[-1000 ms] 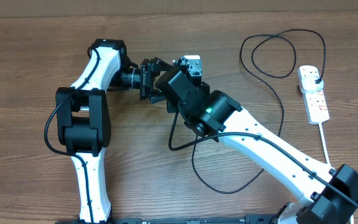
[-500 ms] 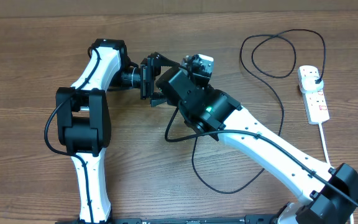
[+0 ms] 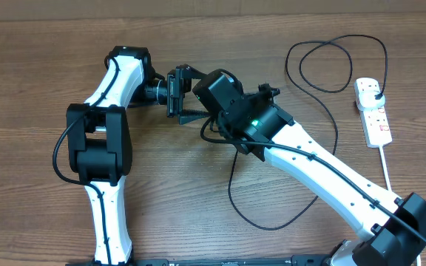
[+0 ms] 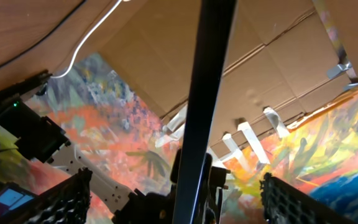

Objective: Plug charger to phone and switch on socket

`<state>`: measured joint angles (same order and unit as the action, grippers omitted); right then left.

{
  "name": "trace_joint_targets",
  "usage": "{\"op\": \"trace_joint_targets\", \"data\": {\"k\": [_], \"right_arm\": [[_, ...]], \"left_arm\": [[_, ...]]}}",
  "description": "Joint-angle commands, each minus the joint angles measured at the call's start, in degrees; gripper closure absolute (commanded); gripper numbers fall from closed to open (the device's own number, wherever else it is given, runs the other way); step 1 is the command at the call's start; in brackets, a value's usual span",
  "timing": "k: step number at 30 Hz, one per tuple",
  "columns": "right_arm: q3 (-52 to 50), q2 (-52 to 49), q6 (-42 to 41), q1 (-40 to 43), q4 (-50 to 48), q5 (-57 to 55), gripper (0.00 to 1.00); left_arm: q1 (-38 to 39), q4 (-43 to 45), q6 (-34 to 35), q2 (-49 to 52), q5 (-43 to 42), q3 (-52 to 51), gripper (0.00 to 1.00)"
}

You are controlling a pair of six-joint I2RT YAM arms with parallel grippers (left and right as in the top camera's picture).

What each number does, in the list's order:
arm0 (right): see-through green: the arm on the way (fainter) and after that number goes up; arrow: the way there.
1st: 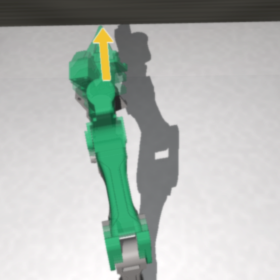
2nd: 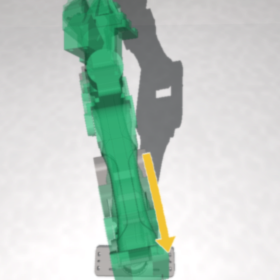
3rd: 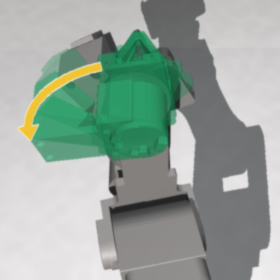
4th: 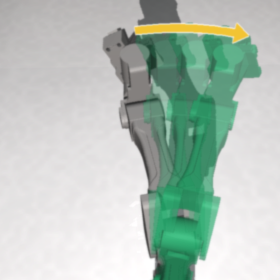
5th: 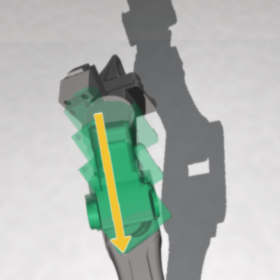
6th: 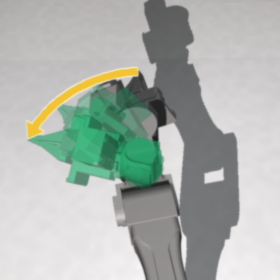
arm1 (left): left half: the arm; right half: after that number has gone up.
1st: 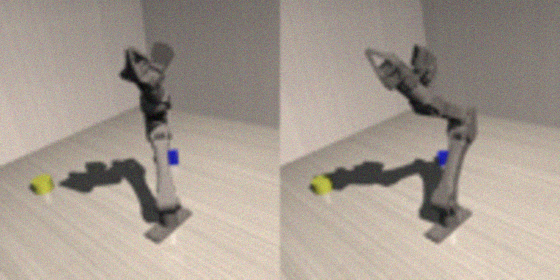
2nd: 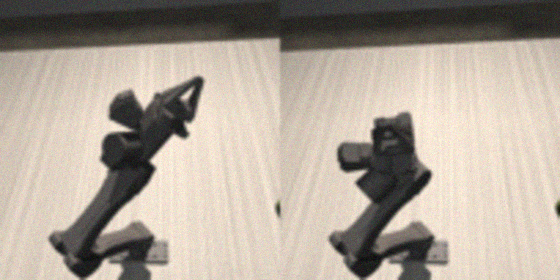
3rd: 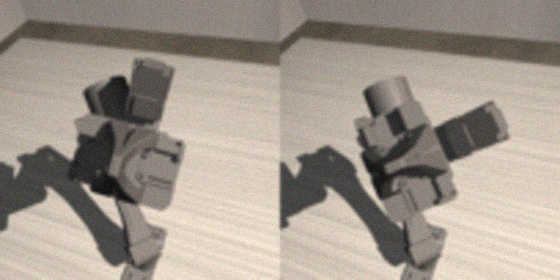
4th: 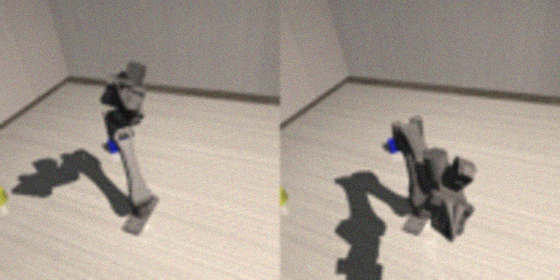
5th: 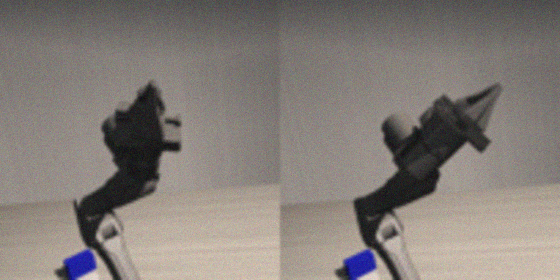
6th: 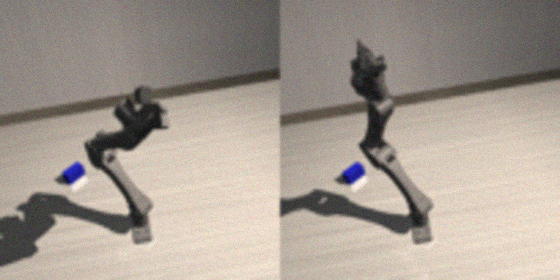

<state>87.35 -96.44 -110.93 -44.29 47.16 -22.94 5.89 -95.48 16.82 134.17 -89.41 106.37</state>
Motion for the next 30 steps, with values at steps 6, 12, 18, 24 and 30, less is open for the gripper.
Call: {"op": "trace_joint_targets", "data": {"k": [6, 12, 18, 24, 30], "right_arm": [[2.7, 2.3, -10.1, 0.0, -0.9, 0.8, 0.96], [2.7, 2.3, -12.3, -0.1, -1.9, 2.1, 0.96], [2.7, 2.2, -12.3, -0.1, -1.6, 2.1, 0.96], [2.7, 1.9, -12.3, -0.4, -1.7, 2.3, 0.96], [2.7, 1.9, -12.3, -0.4, -1.7, 3.2, 0.96]], "left_arm": [[-0.2, 7.1, 10.3, -0.2, -1.2, 0.1, 0.27], [-0.1, 7.0, 13.7, -0.2, -1.2, 0.1, 0.41], [-0.1, 6.5, 14.1, -0.2, -1.2, 0.1, 0.50], [-0.1, 5.6, 14.1, -0.2, -1.2, 0.1, 0.61], [-0.1, 5.6, 14.1, -0.2, -1.2, 0.1, 0.64]]}}
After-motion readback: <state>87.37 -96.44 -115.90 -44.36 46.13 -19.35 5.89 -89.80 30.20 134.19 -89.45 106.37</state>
